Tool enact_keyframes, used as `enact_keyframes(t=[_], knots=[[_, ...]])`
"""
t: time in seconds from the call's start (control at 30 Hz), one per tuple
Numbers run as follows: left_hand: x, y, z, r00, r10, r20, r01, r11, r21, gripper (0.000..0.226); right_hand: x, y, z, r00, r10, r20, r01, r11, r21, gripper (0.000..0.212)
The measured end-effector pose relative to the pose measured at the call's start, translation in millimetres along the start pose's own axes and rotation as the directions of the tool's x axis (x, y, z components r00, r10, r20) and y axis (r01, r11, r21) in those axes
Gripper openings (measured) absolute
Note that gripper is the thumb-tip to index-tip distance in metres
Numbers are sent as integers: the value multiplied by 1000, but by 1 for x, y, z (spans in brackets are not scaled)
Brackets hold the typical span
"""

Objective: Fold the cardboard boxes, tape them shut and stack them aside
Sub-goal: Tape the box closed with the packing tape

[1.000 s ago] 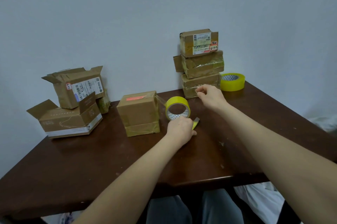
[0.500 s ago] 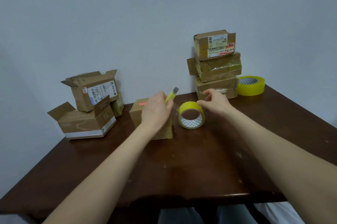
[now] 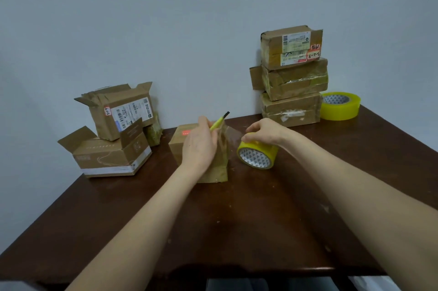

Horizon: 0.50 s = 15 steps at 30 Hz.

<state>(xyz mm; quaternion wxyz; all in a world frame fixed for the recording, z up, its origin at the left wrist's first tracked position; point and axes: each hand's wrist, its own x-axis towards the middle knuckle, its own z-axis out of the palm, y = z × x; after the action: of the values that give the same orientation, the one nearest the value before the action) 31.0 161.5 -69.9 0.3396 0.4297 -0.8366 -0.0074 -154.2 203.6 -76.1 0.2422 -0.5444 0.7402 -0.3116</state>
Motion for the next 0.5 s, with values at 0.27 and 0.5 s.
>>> enact_keyframes(t=[0.27, 0.5], knots=[[-10, -2, 0, 1000, -1, 1, 1, 1000, -24, 21, -17, -9, 18, 986, 12, -169, -16, 1000, -26, 16], [-17, -9, -3, 999, -33, 15, 34, 993, -115, 21, -33, -11, 41, 902, 89, -423, -51, 994, 100, 13]])
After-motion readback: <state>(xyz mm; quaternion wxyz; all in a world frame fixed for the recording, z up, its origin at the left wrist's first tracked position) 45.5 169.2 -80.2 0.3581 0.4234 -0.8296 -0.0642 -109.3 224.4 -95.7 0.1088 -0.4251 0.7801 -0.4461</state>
